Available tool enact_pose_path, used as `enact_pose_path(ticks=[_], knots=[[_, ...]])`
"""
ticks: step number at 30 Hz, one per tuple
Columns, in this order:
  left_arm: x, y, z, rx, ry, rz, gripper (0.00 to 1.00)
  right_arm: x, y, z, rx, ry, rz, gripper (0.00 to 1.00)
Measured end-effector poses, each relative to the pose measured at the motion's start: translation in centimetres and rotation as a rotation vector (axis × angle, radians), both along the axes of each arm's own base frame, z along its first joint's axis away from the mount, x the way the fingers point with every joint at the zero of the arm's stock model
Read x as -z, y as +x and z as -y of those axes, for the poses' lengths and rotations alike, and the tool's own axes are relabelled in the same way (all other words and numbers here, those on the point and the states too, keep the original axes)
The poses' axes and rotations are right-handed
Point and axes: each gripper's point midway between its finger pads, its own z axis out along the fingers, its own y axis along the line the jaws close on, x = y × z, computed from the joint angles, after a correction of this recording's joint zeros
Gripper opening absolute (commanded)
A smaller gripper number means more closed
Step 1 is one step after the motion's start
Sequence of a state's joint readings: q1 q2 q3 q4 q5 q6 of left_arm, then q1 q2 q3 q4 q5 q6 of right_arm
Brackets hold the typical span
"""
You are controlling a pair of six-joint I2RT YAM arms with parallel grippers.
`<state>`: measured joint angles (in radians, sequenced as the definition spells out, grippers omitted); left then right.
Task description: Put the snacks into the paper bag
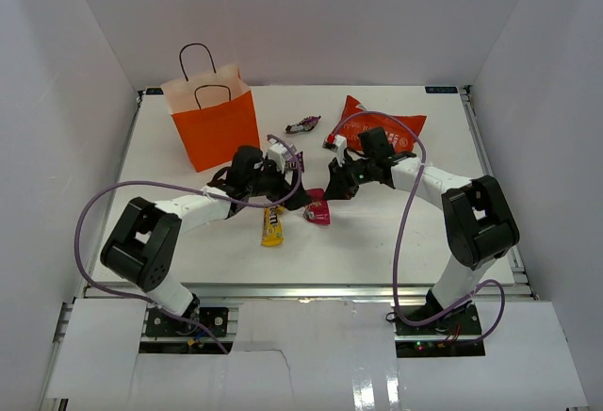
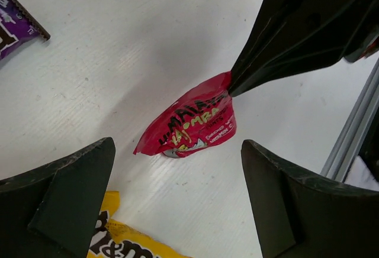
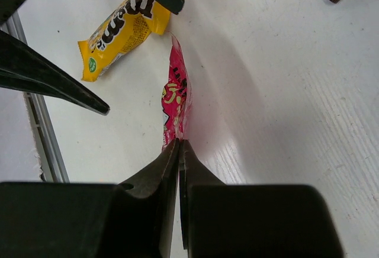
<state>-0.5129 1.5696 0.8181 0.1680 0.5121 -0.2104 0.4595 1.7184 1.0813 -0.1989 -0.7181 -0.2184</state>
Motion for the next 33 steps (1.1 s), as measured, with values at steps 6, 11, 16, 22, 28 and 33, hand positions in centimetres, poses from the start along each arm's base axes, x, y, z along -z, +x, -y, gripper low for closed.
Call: enact_pose_path(ticks=[6,11,16,22,28,33], knots=[[2.6,-0.2,0.3,0.108,0.055,0.029,0.94,0.1,0.1,0.1,-0.008,-0.002,0.015,0.08],[3.0,0.9,1.0,0.149,0.056,0.043,0.85,0.2,0.1,0.1,-0.014,-0.003,0.016,0.08],[2.7,1.2,2.1,0.195,0.020,0.033,0.60,0.3,0.0,0.0,-0.016,-0.002,0.014,0.08],[3.1,0.5,2.6,0.234,-0.016,-0.017,0.26,0.2,0.0,0.0,-0.020,0.001,0.012,0.08],[3.0,-0.1,2.5,0.235,-0.031,-0.042,0.00,0.2,0.1,0.1,-0.017,0.000,0.014,0.20],[1.4,-1.0,1.7,0.198,-0.033,-0.029,0.00,0.0,0.4,0.6,-0.011,-0.009,0.023,0.62]])
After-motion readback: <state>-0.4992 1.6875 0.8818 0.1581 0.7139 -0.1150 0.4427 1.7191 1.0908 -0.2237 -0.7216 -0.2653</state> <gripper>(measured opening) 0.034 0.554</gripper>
